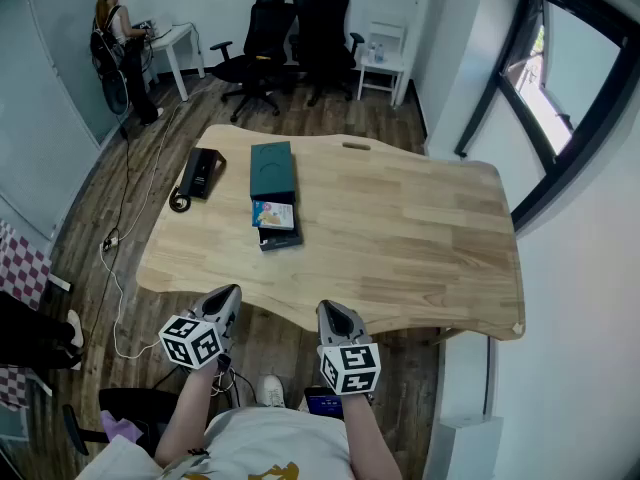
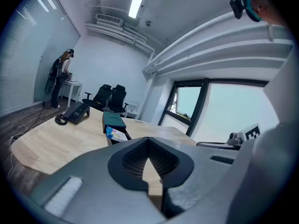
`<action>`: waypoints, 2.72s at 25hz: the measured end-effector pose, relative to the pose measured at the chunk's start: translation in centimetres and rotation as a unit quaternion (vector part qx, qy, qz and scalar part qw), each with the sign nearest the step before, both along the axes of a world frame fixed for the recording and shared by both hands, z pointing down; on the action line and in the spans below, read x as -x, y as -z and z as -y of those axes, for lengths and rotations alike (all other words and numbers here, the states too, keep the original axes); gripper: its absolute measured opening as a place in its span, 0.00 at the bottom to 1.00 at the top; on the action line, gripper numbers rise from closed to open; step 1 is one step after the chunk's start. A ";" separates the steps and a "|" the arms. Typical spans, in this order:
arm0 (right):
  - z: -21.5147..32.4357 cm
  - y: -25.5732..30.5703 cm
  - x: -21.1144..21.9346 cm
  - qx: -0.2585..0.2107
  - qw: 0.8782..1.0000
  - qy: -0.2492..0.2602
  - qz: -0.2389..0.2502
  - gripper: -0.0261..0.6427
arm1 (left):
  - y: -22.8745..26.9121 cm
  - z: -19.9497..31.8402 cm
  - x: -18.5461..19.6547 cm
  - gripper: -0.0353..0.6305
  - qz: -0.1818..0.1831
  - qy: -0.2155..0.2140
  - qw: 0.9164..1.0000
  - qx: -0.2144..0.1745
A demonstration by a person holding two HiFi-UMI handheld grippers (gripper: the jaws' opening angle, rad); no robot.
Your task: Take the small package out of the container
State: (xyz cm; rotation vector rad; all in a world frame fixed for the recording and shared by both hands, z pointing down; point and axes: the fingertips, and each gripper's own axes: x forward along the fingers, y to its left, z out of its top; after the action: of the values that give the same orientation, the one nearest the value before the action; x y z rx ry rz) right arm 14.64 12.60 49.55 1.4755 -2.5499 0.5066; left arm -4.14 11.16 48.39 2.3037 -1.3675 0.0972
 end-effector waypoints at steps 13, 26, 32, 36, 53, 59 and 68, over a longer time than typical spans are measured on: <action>-1.3 0.8 -2.3 -0.006 0.999 -0.022 0.046 0.04 | -0.1 -1.0 -0.2 0.06 0.018 0.027 0.999 0.007; -0.5 -0.3 -4.5 0.003 0.999 -0.046 0.028 0.04 | 0.1 -0.4 -1.1 0.06 0.004 0.027 1.000 -0.011; 3.5 -0.8 -2.6 0.013 0.999 -0.039 0.003 0.04 | -2.0 3.5 0.3 0.06 -0.021 0.027 0.999 0.010; 7.2 -1.0 -0.9 0.019 0.999 -0.037 -0.008 0.04 | -2.5 8.1 2.1 0.06 -0.039 0.029 0.999 0.016; 19.1 -0.8 6.3 0.002 0.997 -0.068 -0.023 0.04 | -2.2 23.1 8.3 0.06 -0.057 -0.015 0.998 0.003; 20.2 -1.8 6.6 0.009 0.997 -0.072 -0.022 0.04 | -2.3 24.4 7.1 0.06 -0.041 -0.046 0.998 -0.003; 22.2 -1.7 5.4 0.003 0.996 -0.084 -0.018 0.04 | -2.2 26.3 7.1 0.06 -0.042 -0.045 0.998 -0.003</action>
State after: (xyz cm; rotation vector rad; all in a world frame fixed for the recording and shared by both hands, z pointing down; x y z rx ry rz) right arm 9.23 -9.64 51.22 1.6908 -2.4070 0.5049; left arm -11.20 -15.11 50.60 2.3462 -1.2255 0.0241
